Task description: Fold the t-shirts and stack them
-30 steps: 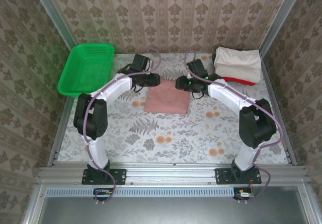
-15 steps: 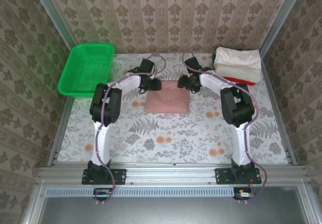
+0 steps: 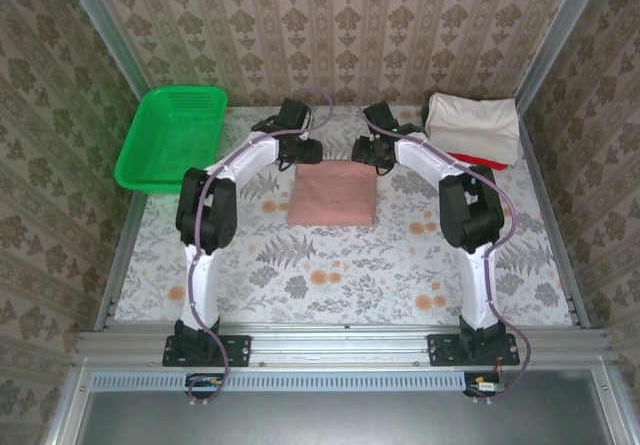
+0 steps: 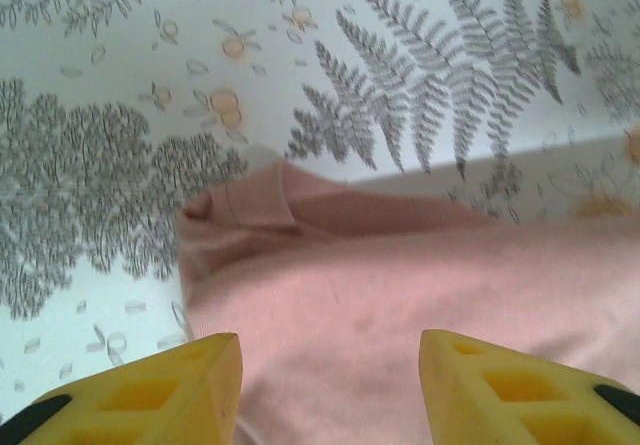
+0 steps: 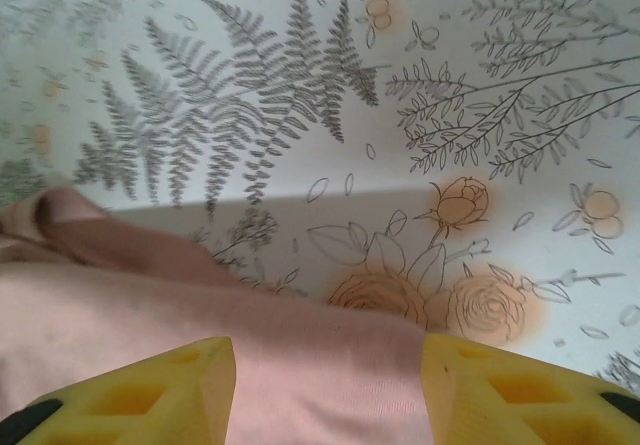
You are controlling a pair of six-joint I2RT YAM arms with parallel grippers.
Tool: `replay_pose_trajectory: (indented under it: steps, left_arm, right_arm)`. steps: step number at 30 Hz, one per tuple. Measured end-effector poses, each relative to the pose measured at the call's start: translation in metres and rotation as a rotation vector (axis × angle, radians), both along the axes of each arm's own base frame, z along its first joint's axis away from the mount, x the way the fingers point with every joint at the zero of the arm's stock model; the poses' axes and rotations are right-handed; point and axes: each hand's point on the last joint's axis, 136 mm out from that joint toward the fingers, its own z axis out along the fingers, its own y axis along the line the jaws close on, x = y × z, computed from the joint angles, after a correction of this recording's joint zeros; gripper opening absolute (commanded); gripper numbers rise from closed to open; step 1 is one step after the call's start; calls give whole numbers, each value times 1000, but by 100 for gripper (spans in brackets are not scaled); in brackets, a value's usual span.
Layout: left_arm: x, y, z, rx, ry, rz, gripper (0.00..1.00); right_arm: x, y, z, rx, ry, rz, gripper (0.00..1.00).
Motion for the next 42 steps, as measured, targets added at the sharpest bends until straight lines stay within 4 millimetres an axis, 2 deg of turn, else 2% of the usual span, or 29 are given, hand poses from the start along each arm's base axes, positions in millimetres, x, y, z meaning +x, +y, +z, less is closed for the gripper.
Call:
replay_pose_trajectory:
  steps: [3,5,7,9,12,15,18,19,20,22,24,25,28,29,31,33,35,39,42]
  left_arm:
    - [5,14,-30,29,50,26,48]
    - [3,27,-50,49,93,45,48]
    - [-1,38,-61,63,123,61,48]
    - [-1,40,-58,64,120,62,48]
    - [-6,41,-43,79,102,57,48]
    - [-21,43,-10,86,51,52,52]
    - [-44,34,34,62,-39,26,57]
    - [-54,26,48,41,-75,5,57]
    - [-62,17,60,15,-110,-16,57]
    - [-76,-2,68,-30,-138,-59,53]
    - [-81,-15,59,-57,-130,-84,50]
    - [-82,-17,46,-59,-109,-87,50]
    - [-89,-7,-12,-22,-5,-60,49]
    - [-96,0,-36,0,44,-48,49]
    - [-106,12,-65,27,94,-29,49]
    - [-102,10,-56,-11,67,-21,49]
    - [-106,12,-58,-21,71,-14,48]
    - [-111,13,-59,-42,63,-11,48]
    - [-117,15,-58,-48,68,-10,48]
  right_arm:
    - [-4,-8,-28,-22,63,-10,52]
    - [-5,-17,-38,-33,92,-25,52]
    - [-6,-29,-41,-41,111,-40,56]
    - [-5,-40,-37,-49,110,-53,60]
    - [-6,-54,-18,-68,92,-68,64]
    - [-25,-55,18,-65,28,-57,67]
    - [-57,-32,59,-32,-70,-1,66]
    - [-69,-19,70,-15,-106,27,63]
    - [-81,-4,76,4,-133,54,60]
    - [-97,21,74,32,-150,98,55]
    - [-111,40,54,42,-123,130,51]
    - [-117,44,39,35,-93,134,48]
    - [-133,40,-9,7,4,113,48]
    - [-140,36,-26,-6,38,103,52]
    - [-155,28,-47,-23,80,83,58]
    - [-158,25,-53,-28,68,72,61]
    - [-156,27,-48,-24,37,65,68]
    - [-164,25,-47,-63,13,63,66]
    - [-173,22,-37,-97,-5,67,66]
